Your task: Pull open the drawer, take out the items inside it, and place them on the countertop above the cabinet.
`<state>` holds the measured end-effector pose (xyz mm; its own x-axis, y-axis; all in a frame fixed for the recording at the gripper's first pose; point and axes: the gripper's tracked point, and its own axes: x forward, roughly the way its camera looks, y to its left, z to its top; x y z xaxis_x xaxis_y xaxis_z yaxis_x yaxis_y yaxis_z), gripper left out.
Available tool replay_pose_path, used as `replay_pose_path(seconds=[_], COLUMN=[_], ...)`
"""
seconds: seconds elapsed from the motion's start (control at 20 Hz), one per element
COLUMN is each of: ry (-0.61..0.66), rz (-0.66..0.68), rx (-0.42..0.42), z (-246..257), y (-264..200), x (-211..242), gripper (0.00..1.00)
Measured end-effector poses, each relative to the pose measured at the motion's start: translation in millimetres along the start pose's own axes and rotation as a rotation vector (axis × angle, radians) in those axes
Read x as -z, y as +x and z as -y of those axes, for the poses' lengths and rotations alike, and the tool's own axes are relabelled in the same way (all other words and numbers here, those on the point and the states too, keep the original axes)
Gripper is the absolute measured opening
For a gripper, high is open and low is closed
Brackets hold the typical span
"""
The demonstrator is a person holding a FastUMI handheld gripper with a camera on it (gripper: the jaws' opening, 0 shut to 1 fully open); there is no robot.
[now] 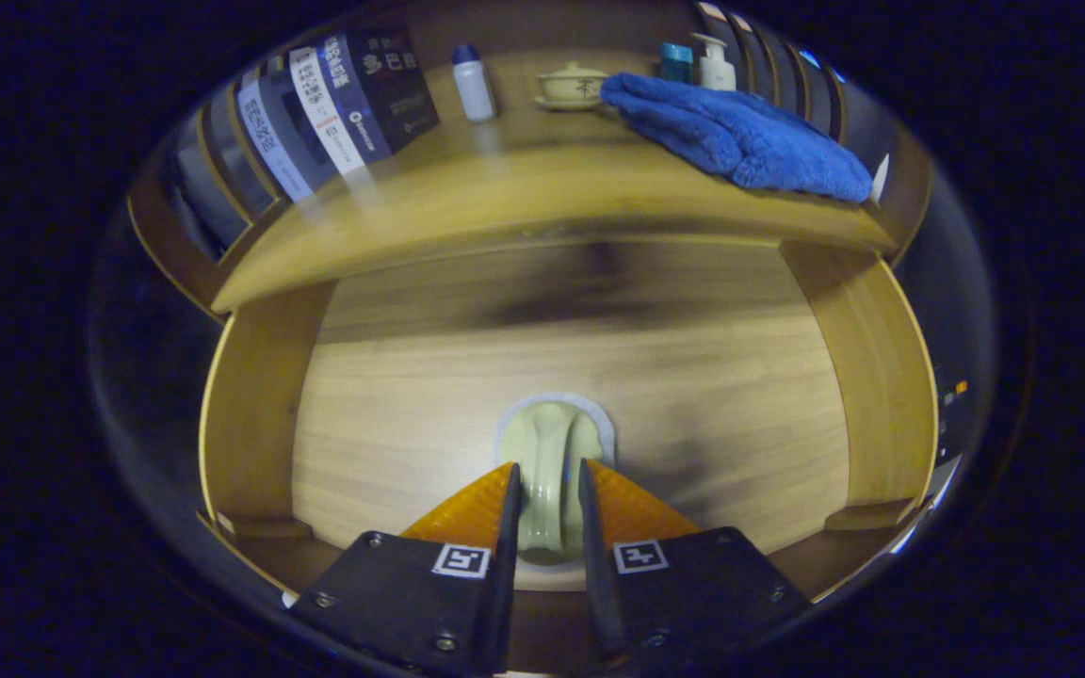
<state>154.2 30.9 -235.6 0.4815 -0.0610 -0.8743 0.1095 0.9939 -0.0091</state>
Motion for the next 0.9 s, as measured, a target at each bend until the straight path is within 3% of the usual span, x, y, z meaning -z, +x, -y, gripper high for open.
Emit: replay_pose_path(seconds=[0.15, 0.25, 0.55, 0.9], ry=[0.011, 0.006, -0.007, 0.041], rz=[0.057, 0.119, 0.334, 0.655], rx=[-0.072, -0.112, -0.169, -0.266], z=[-14.5, -22.1, -31.7, -38.4], y=[2.8, 0.1, -32.5, -104.0], x=[-2.2, -4.8, -17.5, -51.9], gripper=[0.17, 0.12, 0.11, 0.11])
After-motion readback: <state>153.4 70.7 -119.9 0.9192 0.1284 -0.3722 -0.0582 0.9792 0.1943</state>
